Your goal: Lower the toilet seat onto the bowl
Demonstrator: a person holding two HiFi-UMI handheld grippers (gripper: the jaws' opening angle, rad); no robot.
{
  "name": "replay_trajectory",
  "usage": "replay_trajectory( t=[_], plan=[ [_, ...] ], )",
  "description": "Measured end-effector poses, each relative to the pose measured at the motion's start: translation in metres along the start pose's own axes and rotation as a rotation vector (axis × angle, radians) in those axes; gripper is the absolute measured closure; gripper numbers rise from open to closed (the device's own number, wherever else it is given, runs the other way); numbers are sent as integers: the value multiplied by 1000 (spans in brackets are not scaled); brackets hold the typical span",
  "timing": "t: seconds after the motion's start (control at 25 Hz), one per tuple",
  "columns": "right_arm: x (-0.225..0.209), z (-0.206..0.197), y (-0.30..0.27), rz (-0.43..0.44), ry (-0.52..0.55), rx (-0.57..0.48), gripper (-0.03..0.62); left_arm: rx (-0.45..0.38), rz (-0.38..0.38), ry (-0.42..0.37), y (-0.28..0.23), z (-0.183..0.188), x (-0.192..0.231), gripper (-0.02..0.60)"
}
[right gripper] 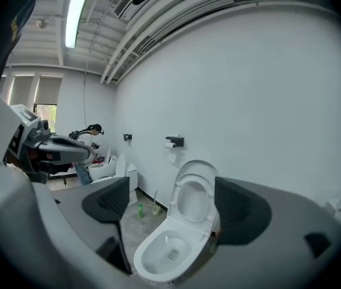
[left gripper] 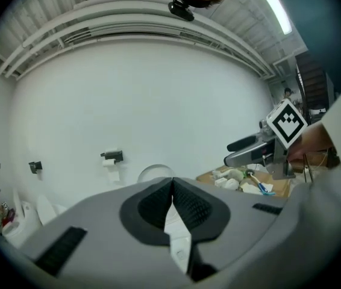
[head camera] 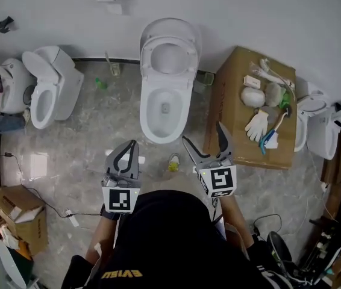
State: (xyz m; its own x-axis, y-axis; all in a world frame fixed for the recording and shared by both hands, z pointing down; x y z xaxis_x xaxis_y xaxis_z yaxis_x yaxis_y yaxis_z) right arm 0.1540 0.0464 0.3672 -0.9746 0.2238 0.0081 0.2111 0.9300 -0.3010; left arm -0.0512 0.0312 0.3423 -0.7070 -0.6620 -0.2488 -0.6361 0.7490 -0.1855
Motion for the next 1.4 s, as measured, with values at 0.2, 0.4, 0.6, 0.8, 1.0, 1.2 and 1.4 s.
replay_trajectory(
  t=[0.2, 0.4, 0.6, 0.8, 1.0, 1.2, 1.4],
  plan=[
    [-29, -1, -43, 37, 52, 19, 154, 57, 68, 38, -10, -13, 6, 569],
    [-36, 17, -87, 86, 129, 22, 154, 76, 152, 164, -22, -32, 29, 569],
    [-60, 26, -136, 68, 224, 59, 160, 39, 168, 290, -36, -34, 53, 569],
    [-92, 27, -191, 14, 344, 145, 191, 51, 120, 378, -52, -52, 65, 569],
    [-98, 18, -258, 82, 536, 249, 197, 54, 57, 423, -62, -64, 67, 569],
    [-128, 7, -345, 122, 677, 316, 219, 104, 102, 425, -68, -63, 59, 569],
    [-160, -26, -414, 170, 742, 385, 283, 148, 284, 502, -74, -62, 43, 569]
  ],
)
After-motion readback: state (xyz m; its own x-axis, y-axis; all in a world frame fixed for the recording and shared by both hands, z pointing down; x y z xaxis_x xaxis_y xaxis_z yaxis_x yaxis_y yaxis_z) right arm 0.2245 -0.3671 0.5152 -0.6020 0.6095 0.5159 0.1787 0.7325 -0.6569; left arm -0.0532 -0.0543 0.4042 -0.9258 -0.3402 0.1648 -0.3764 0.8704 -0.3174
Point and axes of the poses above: the fingertips, and each gripper's own axes: y backward along the fingers, x to its left, z out of its top, the point moved 3 cm from there along y, backward along the fingers, and after that the axes turned 2 degrees about -y, right-handed, at the moved point
